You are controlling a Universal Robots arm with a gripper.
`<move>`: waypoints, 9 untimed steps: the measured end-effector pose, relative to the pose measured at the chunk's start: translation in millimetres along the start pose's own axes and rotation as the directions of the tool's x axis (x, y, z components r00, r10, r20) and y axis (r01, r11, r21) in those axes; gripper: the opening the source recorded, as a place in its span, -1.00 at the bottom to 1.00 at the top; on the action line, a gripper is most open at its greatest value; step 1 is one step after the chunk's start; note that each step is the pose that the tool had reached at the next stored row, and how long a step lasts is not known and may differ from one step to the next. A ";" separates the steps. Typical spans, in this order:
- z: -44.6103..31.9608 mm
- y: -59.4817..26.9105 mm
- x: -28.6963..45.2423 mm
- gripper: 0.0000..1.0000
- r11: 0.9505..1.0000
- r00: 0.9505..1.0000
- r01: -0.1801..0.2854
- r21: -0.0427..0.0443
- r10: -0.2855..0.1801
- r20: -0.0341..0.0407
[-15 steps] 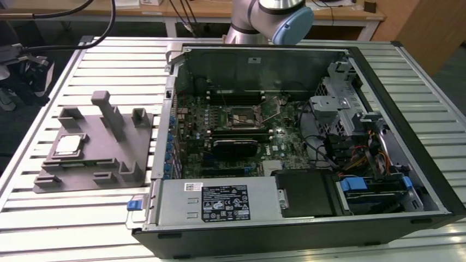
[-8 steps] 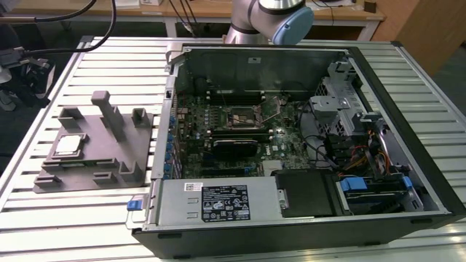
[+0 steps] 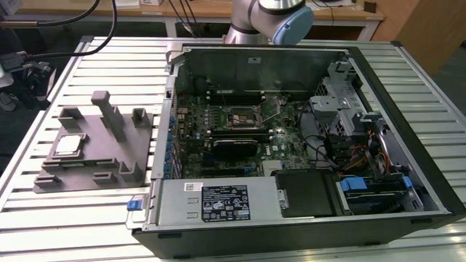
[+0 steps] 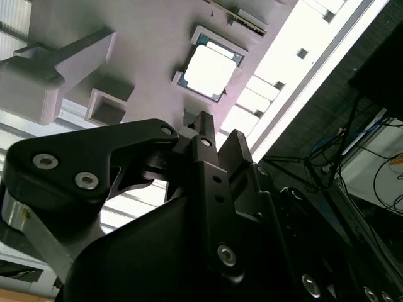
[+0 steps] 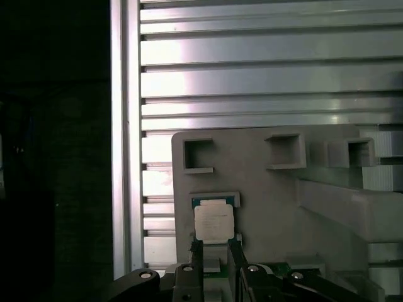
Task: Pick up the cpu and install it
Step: 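Pick up the cpu and move it towards the insertion slot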
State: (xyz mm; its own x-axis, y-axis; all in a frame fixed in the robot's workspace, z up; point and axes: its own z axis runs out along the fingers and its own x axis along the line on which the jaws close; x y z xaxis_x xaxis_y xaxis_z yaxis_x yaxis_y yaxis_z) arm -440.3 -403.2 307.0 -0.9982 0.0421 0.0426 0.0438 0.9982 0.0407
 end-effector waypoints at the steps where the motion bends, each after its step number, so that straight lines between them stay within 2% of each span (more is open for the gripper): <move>1: 0.7 -0.1 0.0 -0.40 1.000 1.000 0.000 0.000 0.000 -0.002; 9: 5.9 -0.9 -0.3 -0.40 1.000 1.000 0.000 0.001 0.000 -0.013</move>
State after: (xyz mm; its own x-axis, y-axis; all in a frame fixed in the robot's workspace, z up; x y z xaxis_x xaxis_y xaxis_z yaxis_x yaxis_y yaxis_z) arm -440.3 -403.9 301.0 -0.9976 0.0420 0.0552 0.0443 0.9982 0.0401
